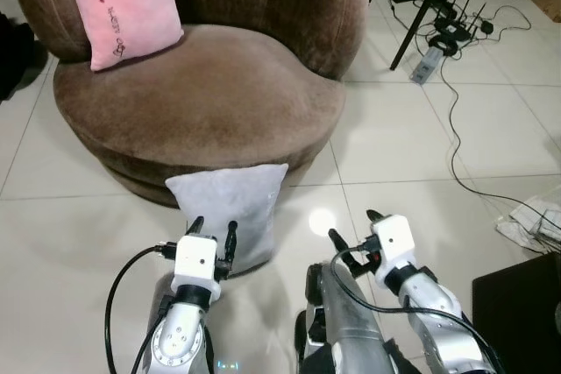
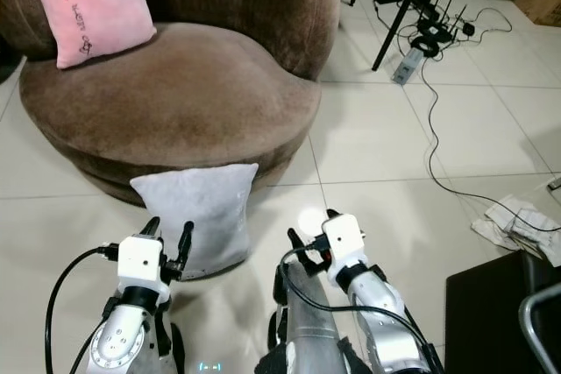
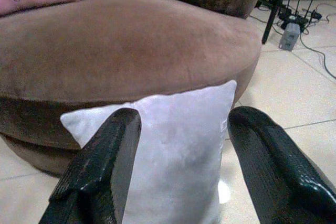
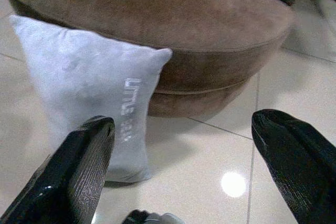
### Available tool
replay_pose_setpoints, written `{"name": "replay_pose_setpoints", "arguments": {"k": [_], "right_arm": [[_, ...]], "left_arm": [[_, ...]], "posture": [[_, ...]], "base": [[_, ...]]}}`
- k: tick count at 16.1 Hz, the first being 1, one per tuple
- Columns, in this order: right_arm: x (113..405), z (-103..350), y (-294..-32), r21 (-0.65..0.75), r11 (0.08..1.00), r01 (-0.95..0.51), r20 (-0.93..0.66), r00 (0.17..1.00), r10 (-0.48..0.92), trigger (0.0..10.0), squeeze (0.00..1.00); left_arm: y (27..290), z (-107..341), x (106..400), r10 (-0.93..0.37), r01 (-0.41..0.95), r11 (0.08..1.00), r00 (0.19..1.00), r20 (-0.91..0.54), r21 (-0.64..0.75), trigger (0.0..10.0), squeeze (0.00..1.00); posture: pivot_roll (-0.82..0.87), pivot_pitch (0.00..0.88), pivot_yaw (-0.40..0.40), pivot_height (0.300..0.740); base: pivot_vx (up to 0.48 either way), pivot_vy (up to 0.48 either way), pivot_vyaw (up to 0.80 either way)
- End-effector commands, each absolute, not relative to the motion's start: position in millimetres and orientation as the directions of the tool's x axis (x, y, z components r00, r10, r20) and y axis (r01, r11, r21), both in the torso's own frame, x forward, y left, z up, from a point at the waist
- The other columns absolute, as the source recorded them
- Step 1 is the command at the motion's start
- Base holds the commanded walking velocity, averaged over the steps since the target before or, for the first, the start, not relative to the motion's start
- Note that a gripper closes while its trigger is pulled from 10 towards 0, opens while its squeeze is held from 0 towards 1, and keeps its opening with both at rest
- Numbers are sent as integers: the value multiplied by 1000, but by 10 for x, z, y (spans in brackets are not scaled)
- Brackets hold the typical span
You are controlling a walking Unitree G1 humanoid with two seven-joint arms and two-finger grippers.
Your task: Move the pillow to the sofa from floor
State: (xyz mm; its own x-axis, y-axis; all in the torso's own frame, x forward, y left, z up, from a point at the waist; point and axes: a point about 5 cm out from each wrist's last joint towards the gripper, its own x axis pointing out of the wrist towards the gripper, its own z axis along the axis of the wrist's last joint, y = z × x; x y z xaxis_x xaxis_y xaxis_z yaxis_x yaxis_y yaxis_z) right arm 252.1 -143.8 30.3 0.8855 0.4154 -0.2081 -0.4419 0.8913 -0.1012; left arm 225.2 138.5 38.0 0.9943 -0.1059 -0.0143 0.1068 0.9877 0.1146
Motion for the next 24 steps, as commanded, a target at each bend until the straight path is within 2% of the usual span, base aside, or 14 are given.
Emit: {"name": "replay_pose_setpoints", "arguments": {"k": [1, 2, 4, 8, 18, 21, 24], "right_arm": [[2503, 270, -1440, -107, 888, -448, -233, 879, 415, 10000, 0], [2526, 271, -1420, -120, 881, -458, -243, 874, 421, 10000, 0], [2556, 280, -1426, -116, 884, -453, -242, 876, 417, 10000, 0], [2562, 256, -1441, -131, 880, -456, -266, 872, 412, 10000, 0], [2583, 211, -1444, -148, 876, -458, -311, 863, 399, 10000, 0], [2572, 223, -1440, -141, 880, -454, -292, 868, 401, 10000, 0], [2593, 238, -1450, -141, 887, -439, -283, 877, 389, 10000, 0]], "left_arm": [[1383, 418, 2339, -109, 109, 988, 994, -12, 112, 10000, 0], [1579, 497, 2491, -104, 105, 986, 994, -12, 131, 10000, 0], [1710, 518, 2575, -90, 92, 987, 996, -25, 134, 10000, 0], [1705, 483, 2605, -85, 90, 990, 995, -47, 110, 10000, 0], [1668, 412, 2589, -71, 79, 989, 996, -60, 127, 10000, 0], [1658, 409, 2596, -82, 89, 988, 995, -62, 129, 10000, 0], [1656, 413, 2605, -85, 93, 987, 995, -60, 132, 10000, 0]], "posture": [[-62, 201, -138, 554], [-62, 201, -138, 554], [-62, 201, -137, 534], [-61, 206, -144, 500], [-60, 212, -153, 495], [-59, 213, -154, 461], [-56, 208, -151, 457]], "base": [[0, 0, 0], [0, 0, 0], [0, 0, 0], [0, 0, 0], [0, 0, 0], [0, 0, 135], [0, 0, 0]]}}
